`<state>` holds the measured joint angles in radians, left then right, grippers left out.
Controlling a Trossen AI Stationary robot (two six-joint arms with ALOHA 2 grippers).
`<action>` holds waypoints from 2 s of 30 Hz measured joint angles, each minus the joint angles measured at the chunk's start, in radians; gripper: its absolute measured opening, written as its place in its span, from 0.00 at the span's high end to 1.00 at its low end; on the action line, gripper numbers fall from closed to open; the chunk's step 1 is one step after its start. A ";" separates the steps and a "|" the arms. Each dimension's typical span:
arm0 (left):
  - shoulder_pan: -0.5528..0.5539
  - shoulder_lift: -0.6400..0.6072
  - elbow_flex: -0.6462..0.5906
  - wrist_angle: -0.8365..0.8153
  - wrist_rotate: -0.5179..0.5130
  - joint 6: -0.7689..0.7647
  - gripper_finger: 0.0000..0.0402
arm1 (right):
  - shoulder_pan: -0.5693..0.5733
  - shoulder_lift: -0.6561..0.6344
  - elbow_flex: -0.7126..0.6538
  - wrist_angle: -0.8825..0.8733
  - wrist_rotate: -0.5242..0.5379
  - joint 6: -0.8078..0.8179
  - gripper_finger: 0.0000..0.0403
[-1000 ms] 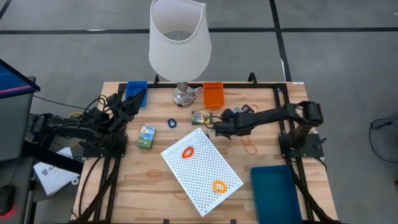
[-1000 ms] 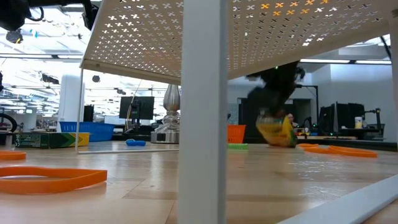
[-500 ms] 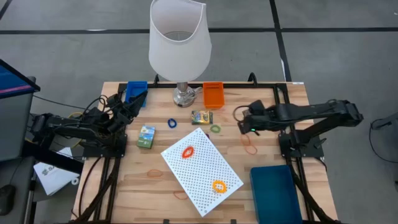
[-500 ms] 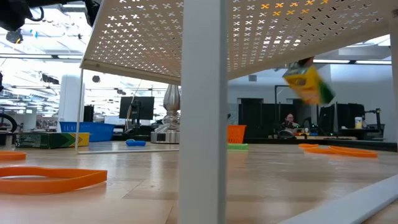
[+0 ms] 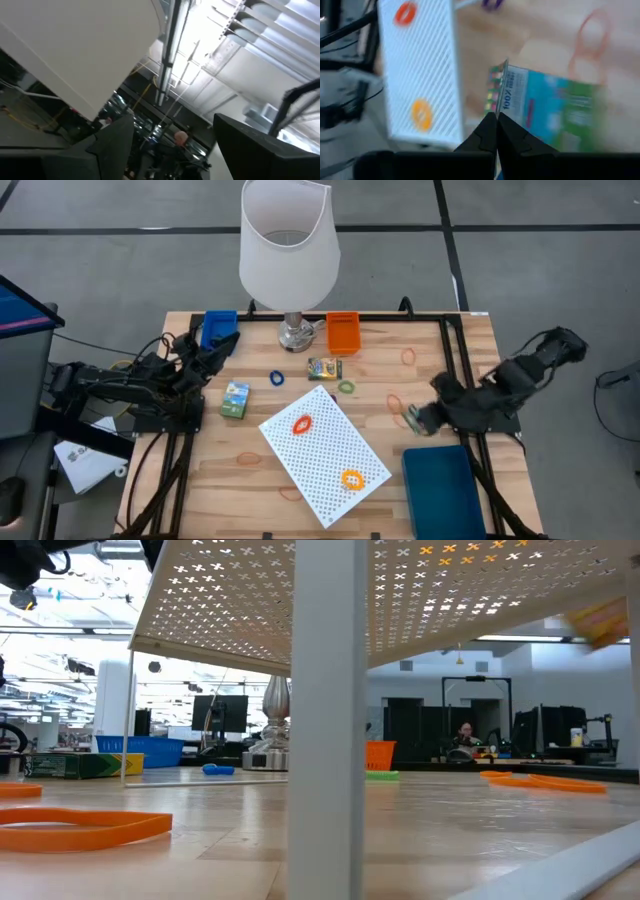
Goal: Pick & Place Office Desk Supplies
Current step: Put the crayon box into the blue bin
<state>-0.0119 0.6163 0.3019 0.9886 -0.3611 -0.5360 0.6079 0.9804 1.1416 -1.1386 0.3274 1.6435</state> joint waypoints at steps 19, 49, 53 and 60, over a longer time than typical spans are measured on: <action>0.000 0.000 0.000 -0.002 0.159 -0.109 0.33 | 0.509 0.175 0.000 0.085 -0.233 0.494 1.00; 0.000 0.000 0.000 -0.001 0.148 -0.113 0.33 | 0.468 0.566 0.000 0.180 -0.501 0.525 0.99; 0.000 0.000 0.000 -0.001 0.144 -0.121 0.33 | 0.460 0.577 0.000 0.212 -0.511 0.515 0.97; 0.000 0.000 0.000 -0.001 0.144 -0.119 0.33 | 0.439 0.579 0.000 0.230 -0.480 0.480 0.95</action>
<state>-0.0120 0.6159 0.3019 0.9874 -0.2172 -0.6552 1.0464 1.5589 1.1416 -0.9086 -0.1526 2.1239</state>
